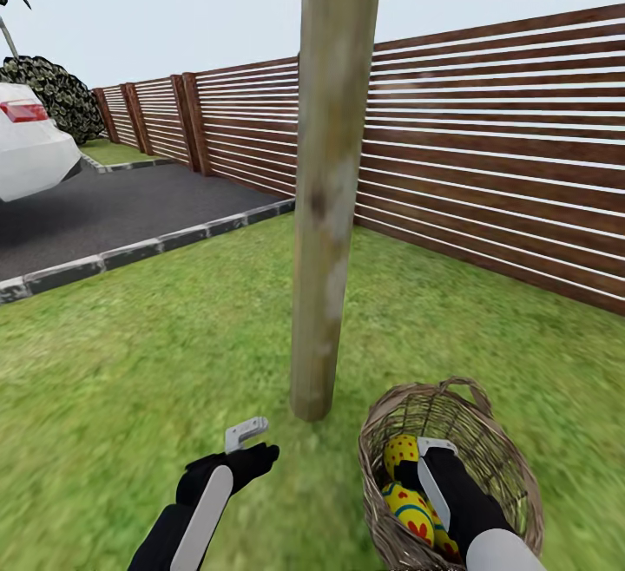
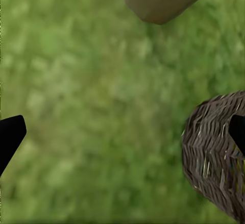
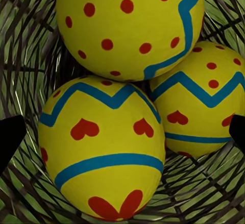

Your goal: Take the three Easter eggs out of the wicker basket on the lawn in the garden, then place them on the lawn next to a single tree (choose any tree) so that all three eggs are next to the same tree and none are left in the basket.

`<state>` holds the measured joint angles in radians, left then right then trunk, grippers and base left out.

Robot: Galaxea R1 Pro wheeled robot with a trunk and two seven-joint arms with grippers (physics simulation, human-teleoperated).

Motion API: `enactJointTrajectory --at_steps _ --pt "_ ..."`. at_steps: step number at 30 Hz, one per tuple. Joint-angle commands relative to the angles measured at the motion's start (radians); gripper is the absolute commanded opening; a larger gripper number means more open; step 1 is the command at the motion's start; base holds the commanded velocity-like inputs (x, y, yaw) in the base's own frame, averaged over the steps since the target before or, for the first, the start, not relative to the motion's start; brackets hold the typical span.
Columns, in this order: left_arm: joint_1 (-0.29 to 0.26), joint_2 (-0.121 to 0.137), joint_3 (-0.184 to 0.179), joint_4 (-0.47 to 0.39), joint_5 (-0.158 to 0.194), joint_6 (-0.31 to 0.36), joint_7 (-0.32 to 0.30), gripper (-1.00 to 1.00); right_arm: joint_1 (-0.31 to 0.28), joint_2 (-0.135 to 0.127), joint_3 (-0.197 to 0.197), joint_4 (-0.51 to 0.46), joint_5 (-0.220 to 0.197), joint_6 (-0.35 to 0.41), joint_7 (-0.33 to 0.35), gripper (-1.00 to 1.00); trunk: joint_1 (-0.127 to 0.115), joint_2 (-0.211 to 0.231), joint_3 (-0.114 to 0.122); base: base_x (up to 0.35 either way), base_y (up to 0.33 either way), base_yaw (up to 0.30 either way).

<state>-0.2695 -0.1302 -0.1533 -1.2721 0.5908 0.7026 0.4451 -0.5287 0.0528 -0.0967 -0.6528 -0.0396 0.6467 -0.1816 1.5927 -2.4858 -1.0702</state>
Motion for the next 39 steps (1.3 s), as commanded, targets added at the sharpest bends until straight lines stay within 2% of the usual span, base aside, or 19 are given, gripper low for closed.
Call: enactJointTrajectory --at_steps 1,9,17,19,23,32,39 --pt "-0.001 0.0 0.0 -0.001 0.011 0.002 0.01 1.0 0.0 0.001 -0.003 -0.001 -0.005 0.004 -0.004 1.0 0.0 0.0 -0.001 0.0 0.0 0.0" --pt "-0.001 0.001 0.0 0.0 0.011 0.001 0.01 1.0 -0.001 0.001 -0.002 -0.001 -0.006 0.011 -0.004 1.0 0.0 0.0 -0.001 0.0 0.0 0.0" --pt "-0.001 0.001 0.0 0.0 0.011 0.001 0.011 1.0 -0.001 0.003 -0.003 -0.002 -0.008 0.058 -0.003 1.0 0.0 0.0 -0.001 0.0 0.0 0.0" --pt "-0.001 0.001 0.0 0.0 0.011 0.001 0.011 1.0 -0.001 0.004 -0.003 -0.002 -0.008 0.063 -0.003 1.0 0.007 -0.014 -0.007 0.0 0.0 0.0" --pt "0.0 0.001 0.0 0.0 0.011 0.001 0.01 1.0 -0.001 0.005 -0.003 -0.002 -0.008 0.067 -0.003 1.0 0.009 -0.015 -0.023 0.0 0.0 0.0" --pt "0.0 0.001 0.001 0.015 0.012 0.001 0.01 1.0 0.0 0.005 -0.003 -0.002 -0.008 0.068 -0.003 1.0 0.009 -0.015 -0.023 0.0 0.0 0.0" --pt "0.0 0.0 -0.001 0.019 0.012 -0.013 0.009 1.0 -0.001 0.006 -0.003 -0.002 -0.008 0.068 -0.002 1.0 0.012 -0.016 -0.046 0.0 0.0 0.0"
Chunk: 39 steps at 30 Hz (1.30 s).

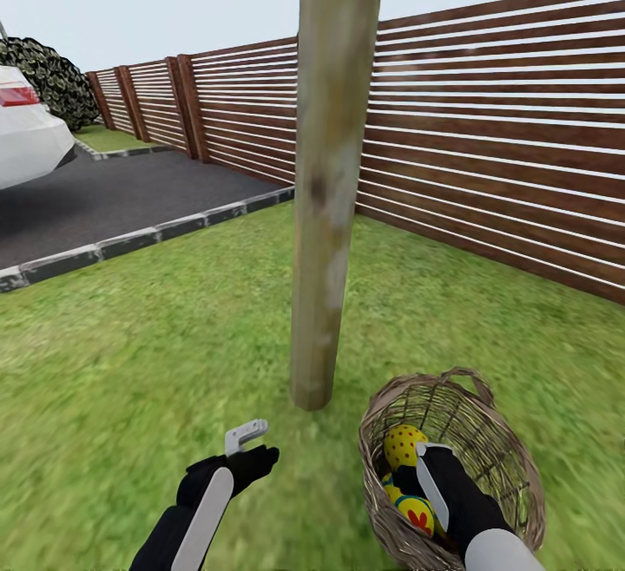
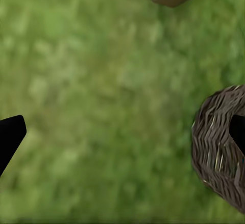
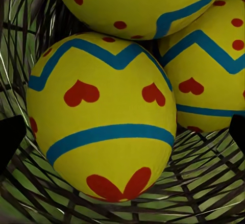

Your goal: Take the three Easter eggs out of the wicker basket on the lawn in the garden, then place them on the lawn next to a single tree (choose any tree) so that all three eggs are next to the same tree and none are left in the basket.

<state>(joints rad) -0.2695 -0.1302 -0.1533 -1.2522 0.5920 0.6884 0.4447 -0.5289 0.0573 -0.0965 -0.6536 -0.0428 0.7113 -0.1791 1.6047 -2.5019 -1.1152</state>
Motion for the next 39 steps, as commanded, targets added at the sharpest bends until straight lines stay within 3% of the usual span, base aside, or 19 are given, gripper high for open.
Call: enactJointTrajectory --at_steps 1,7,17,24,29,39 --pt "0.0 0.0 -0.001 -0.001 0.011 -0.001 0.01 1.0 0.0 0.001 -0.003 -0.001 -0.005 0.004 -0.005 1.0 0.0 0.0 -0.001 0.0 0.0 0.0" --pt "0.0 0.0 -0.002 0.002 0.011 -0.008 0.011 1.0 0.0 0.001 -0.003 -0.001 -0.005 0.004 -0.005 1.0 0.0 0.0 -0.001 0.0 0.0 0.0" --pt "0.0 0.0 -0.002 0.002 0.011 -0.009 0.011 1.0 0.0 0.001 -0.003 -0.001 -0.005 0.004 -0.006 1.0 0.004 -0.003 -0.04 0.0 0.0 0.0" --pt "0.0 0.0 -0.002 0.002 0.011 -0.009 0.011 1.0 0.0 0.001 -0.003 -0.001 -0.005 0.004 -0.006 1.0 0.004 -0.003 -0.04 0.0 0.0 0.0" --pt "0.0 0.0 -0.002 0.002 0.01 -0.01 0.011 1.0 0.0 0.001 -0.003 -0.001 -0.005 0.004 -0.006 1.0 0.007 -0.004 -0.059 0.0 0.0 0.0" --pt "0.0 0.0 -0.003 0.004 0.011 -0.009 0.01 1.0 0.0 0.005 -0.002 0.0 -0.005 0.004 -0.006 1.0 0.007 -0.004 -0.059 0.0 0.0 0.0"
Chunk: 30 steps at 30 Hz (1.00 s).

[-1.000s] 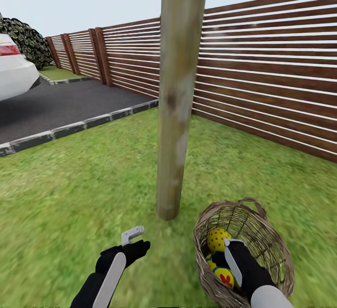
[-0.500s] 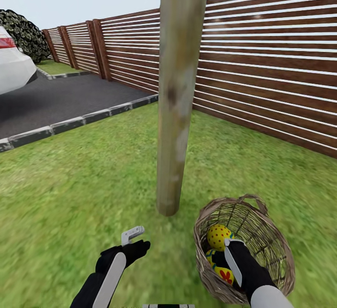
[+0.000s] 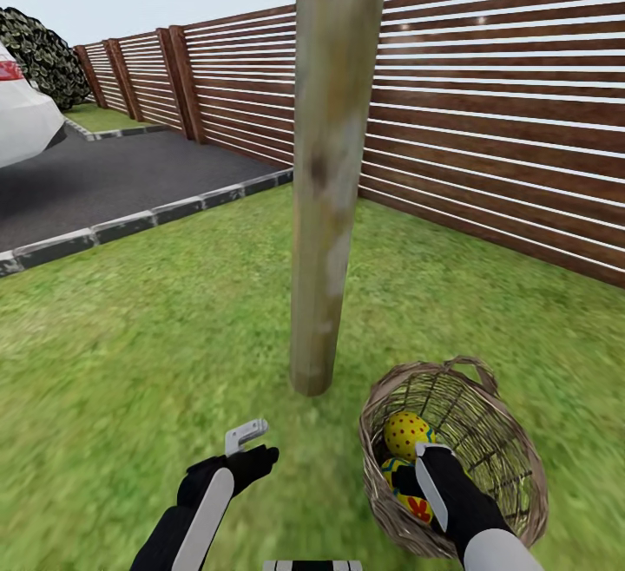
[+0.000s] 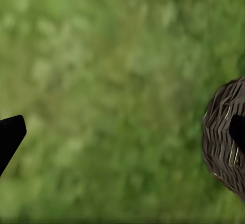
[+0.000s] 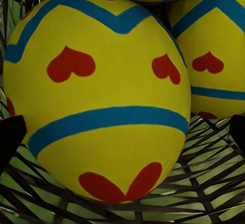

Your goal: Take the three Easter eggs out of the wicker basket on the lawn in the garden, then place them on the lawn next to a single tree (choose any tree) so that all three eggs are next to the same tree and none are left in the basket.

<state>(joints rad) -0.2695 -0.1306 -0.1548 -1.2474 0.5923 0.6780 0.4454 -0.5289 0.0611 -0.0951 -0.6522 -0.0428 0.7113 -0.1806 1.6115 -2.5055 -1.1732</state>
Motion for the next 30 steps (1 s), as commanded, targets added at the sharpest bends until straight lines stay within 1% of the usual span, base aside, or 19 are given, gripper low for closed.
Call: enactJointTrajectory --at_steps 1,24,30 --pt "0.0 0.0 -0.001 0.0 0.011 0.002 0.01 1.0 0.0 0.001 -0.003 -0.001 -0.005 0.004 -0.005 1.0 0.0 0.0 -0.001 0.0 0.0 0.0" --pt "0.0 -0.001 -0.003 0.013 0.011 0.0 0.009 1.0 0.0 0.003 -0.003 0.003 -0.005 0.004 -0.003 1.0 0.0 0.0 -0.001 0.0 0.0 0.0" --pt "0.0 -0.003 -0.003 0.013 0.011 -0.001 0.009 1.0 0.0 0.003 -0.003 0.003 -0.005 0.003 -0.003 1.0 0.002 -0.002 -0.024 0.0 0.0 0.0"
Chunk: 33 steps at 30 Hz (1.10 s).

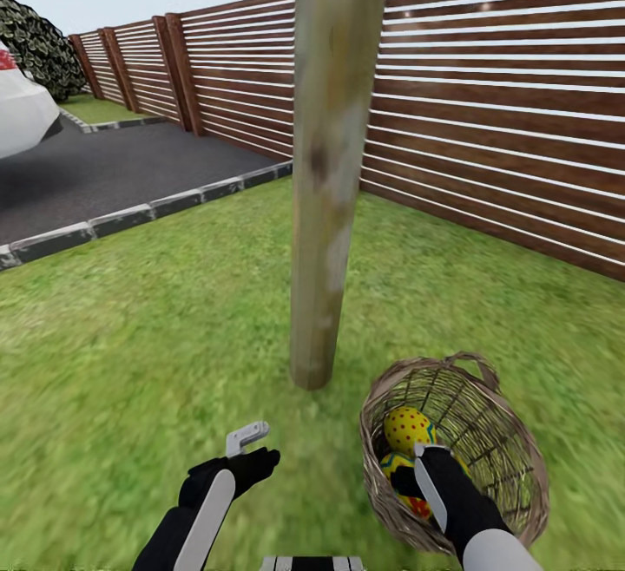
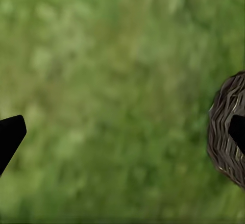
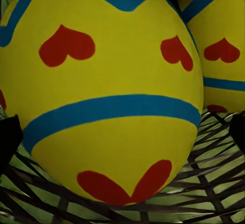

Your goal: Take the three Easter eggs out of the wicker basket on the lawn in the garden, then place them on the lawn next to a single tree (choose any tree) so that all three eggs are next to the same tree and none are left in the basket.

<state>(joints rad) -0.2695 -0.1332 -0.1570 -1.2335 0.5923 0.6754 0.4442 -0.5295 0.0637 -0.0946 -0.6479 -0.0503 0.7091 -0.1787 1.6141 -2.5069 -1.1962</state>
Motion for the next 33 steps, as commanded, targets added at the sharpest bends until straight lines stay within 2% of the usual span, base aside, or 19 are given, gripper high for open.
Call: enactJointTrajectory --at_steps 1,3,4,9,33 --pt "0.0 0.0 -0.001 -0.001 0.011 0.002 0.01 1.0 0.0 0.001 -0.004 -0.001 0.003 0.005 -0.005 1.0 0.0 -0.001 -0.005 0.0 0.0 0.0" --pt "0.0 0.0 -0.001 -0.001 0.012 0.002 0.01 1.0 0.0 0.001 -0.004 -0.001 0.003 0.005 -0.004 1.0 0.0 -0.001 -0.005 0.0 0.0 0.0" --pt "0.0 0.0 -0.002 -0.001 0.013 0.003 0.01 1.0 0.0 0.002 -0.004 -0.001 0.003 0.004 -0.003 -1.0 0.0 -0.001 -0.005 0.0 0.0 0.0" --pt "0.0 0.0 -0.003 -0.001 0.014 0.003 0.01 1.0 0.0 0.012 -0.004 -0.001 0.003 0.004 -0.003 -1.0 0.0 -0.001 -0.005 0.0 0.0 0.0" --pt "0.0 0.001 -0.001 0.019 0.016 0.003 0.007 1.0 0.0 0.013 -0.005 -0.003 0.003 0.004 -0.002 -1.0 0.0 -0.001 -0.005 0.0 0.0 0.0"
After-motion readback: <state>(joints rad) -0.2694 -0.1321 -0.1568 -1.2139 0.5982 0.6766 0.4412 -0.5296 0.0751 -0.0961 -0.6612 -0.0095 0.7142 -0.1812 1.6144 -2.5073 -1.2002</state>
